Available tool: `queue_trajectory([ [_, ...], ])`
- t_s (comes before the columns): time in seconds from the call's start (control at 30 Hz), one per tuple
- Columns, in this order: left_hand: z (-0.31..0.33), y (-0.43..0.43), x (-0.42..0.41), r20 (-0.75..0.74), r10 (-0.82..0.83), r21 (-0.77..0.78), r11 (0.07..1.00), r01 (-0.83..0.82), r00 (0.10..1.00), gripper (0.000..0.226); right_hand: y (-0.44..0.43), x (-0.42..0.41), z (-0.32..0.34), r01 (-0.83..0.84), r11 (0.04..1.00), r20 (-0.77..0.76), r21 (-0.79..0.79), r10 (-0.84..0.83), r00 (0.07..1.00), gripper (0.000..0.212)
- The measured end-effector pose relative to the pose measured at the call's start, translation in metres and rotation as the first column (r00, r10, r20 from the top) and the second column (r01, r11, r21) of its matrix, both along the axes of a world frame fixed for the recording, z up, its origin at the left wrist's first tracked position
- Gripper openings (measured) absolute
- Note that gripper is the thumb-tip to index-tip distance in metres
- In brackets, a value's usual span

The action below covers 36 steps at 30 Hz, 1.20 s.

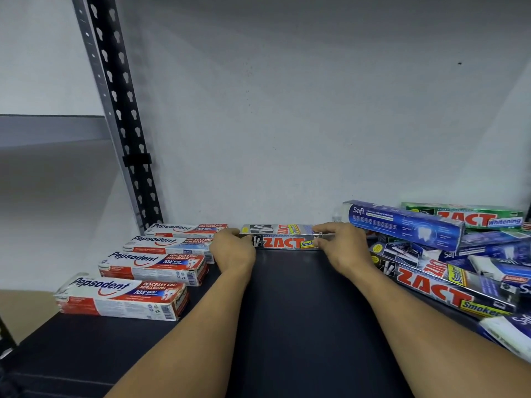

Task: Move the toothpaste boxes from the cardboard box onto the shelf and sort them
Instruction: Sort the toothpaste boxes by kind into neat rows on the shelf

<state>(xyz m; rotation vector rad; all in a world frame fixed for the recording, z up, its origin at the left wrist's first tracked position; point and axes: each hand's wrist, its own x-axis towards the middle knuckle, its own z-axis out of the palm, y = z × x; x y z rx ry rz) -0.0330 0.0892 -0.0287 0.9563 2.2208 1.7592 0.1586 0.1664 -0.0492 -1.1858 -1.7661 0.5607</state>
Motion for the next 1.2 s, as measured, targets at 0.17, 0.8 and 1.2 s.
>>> queue_trajectory([
  [0.17,-0.002,0.001,0.001,-0.049,0.017,-0.034,0.999,-0.019,0.999,0.012,-0.002,0.001,0.0,-0.018,1.0,0.003,-0.007,0.018,1.0,0.031],
  [0.8,-0.016,-0.052,0.026,-0.362,-0.272,-0.337,0.93,0.147,0.892,0.026,-0.082,0.051,0.043,-0.009,0.947,0.265,0.321,-0.08,0.961,0.025],
  [1.2,-0.014,-0.072,0.049,-0.489,-0.639,-0.411,0.769,0.489,0.594,0.031,-0.121,0.156,0.046,0.234,0.972,0.701,0.038,-0.192,0.686,0.053],
])
